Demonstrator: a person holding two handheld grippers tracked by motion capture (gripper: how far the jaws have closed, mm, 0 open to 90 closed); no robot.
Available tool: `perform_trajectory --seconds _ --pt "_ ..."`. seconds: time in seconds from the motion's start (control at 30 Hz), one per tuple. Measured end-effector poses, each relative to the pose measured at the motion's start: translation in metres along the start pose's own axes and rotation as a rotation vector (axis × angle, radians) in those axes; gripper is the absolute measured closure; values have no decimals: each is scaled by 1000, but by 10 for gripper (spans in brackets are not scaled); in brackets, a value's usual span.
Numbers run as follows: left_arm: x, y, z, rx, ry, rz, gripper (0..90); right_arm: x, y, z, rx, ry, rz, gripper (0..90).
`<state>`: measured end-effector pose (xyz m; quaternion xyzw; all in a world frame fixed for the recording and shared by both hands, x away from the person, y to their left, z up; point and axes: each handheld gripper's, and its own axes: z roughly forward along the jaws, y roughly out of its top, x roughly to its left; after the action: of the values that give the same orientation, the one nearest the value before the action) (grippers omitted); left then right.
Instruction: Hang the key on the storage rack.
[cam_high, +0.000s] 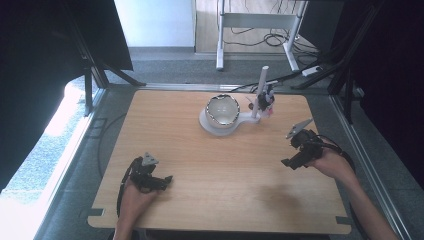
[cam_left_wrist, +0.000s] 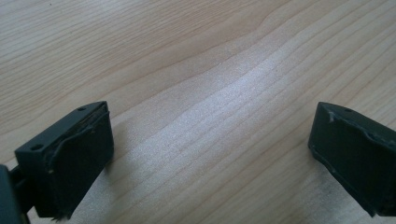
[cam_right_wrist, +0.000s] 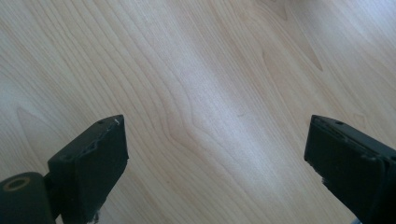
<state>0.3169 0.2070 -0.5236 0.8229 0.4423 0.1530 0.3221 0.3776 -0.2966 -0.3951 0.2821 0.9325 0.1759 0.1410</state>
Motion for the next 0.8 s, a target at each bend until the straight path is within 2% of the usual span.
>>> perform_trajectory --seconds 0.23,0.57,0.8 --pt "0 0 0 3 -1 4 1 9 -19 8 -42 7 37 52" --pt "0 0 0 2 0 5 1 27 -48 34 -126 28 98 39" --pt "0 0 0 1 0 4 2 41 -73 56 -194 18 185 34"
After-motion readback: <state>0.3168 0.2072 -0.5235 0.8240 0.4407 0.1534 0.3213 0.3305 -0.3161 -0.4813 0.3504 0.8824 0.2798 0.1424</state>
